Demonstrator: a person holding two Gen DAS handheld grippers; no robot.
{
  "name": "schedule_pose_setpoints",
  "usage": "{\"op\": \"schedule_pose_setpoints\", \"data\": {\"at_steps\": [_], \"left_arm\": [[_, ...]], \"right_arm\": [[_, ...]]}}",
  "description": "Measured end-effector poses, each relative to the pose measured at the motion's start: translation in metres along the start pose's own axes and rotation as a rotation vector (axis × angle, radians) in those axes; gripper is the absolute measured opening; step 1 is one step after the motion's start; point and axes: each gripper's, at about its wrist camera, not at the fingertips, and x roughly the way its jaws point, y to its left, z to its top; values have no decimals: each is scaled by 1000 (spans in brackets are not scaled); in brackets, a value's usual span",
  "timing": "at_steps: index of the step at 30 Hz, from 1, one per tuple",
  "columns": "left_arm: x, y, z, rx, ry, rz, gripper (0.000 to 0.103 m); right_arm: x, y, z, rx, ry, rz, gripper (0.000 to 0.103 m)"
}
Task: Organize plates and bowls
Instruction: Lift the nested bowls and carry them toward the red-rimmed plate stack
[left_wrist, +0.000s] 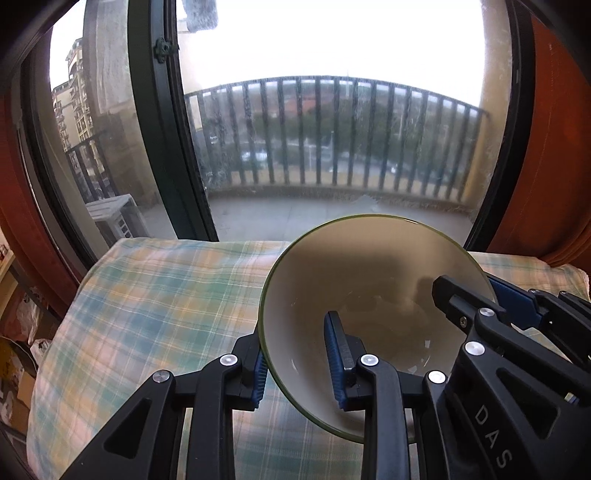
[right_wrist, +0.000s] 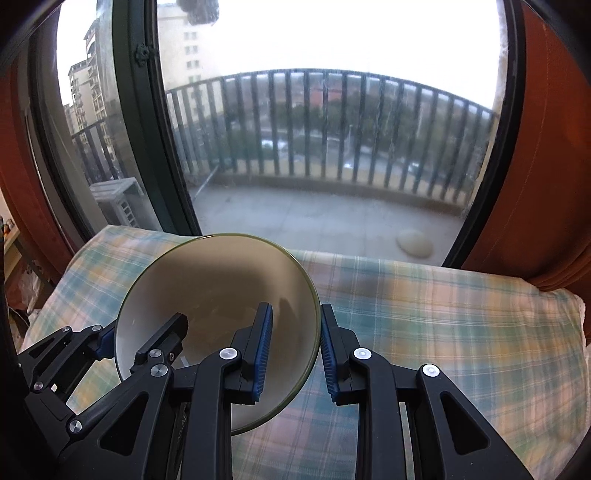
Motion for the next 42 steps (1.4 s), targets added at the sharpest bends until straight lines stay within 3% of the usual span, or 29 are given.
{"op": "schedule_pose_setpoints", "data": {"at_steps": [17, 35, 42], "left_arm": [[-66, -5, -35, 25, -71, -7, 26], [-133, -24, -89, 75, -139, -44, 26], [-151, -30, -112, 81, -159, -92, 26]], "right_arm": [[-69, -2, -37, 23, -54, -9, 29], [-143, -21, -104, 58, -122, -49, 29], [-167, -28, -132, 76, -149, -75, 29]]}}
